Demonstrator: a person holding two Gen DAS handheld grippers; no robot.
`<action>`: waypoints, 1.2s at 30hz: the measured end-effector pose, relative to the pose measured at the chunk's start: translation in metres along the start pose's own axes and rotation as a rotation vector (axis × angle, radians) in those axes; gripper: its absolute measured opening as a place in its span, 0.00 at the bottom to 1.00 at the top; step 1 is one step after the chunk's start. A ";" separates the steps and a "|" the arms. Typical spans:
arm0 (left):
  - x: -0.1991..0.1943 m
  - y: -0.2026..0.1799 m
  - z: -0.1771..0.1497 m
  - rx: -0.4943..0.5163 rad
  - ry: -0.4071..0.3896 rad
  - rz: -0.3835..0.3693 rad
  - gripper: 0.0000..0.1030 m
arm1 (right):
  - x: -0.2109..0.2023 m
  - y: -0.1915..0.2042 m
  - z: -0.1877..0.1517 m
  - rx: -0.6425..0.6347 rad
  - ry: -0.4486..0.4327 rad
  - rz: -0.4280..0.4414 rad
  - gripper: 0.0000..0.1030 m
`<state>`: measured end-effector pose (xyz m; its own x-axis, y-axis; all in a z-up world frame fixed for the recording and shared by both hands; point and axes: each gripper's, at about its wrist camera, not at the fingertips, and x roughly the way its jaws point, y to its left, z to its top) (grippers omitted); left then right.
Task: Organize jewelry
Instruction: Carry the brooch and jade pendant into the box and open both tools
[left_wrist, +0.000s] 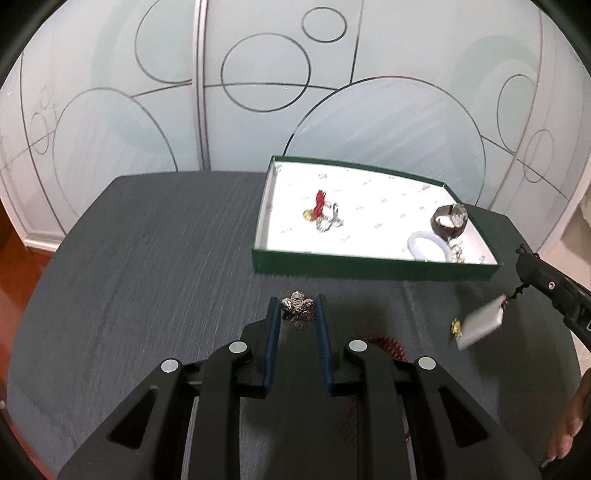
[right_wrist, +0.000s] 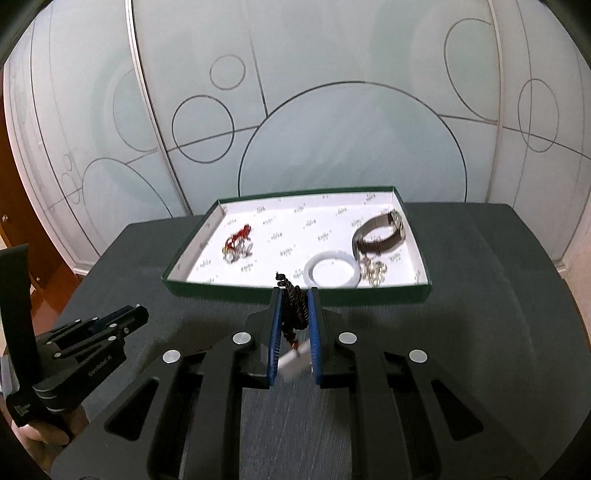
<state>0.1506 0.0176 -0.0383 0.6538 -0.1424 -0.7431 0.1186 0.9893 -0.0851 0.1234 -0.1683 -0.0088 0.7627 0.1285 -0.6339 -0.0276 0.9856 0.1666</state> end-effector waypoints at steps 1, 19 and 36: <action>0.000 -0.001 0.003 0.003 -0.003 -0.003 0.19 | 0.000 0.000 0.004 0.001 -0.006 0.002 0.13; 0.055 -0.034 0.082 0.067 -0.045 -0.002 0.19 | 0.051 -0.008 0.065 -0.009 -0.038 -0.017 0.13; 0.151 -0.033 0.095 0.063 0.064 0.034 0.19 | 0.159 -0.036 0.086 -0.003 0.073 -0.072 0.13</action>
<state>0.3167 -0.0392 -0.0847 0.6095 -0.1039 -0.7860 0.1452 0.9892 -0.0182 0.3008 -0.1926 -0.0504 0.7138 0.0649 -0.6974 0.0232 0.9930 0.1162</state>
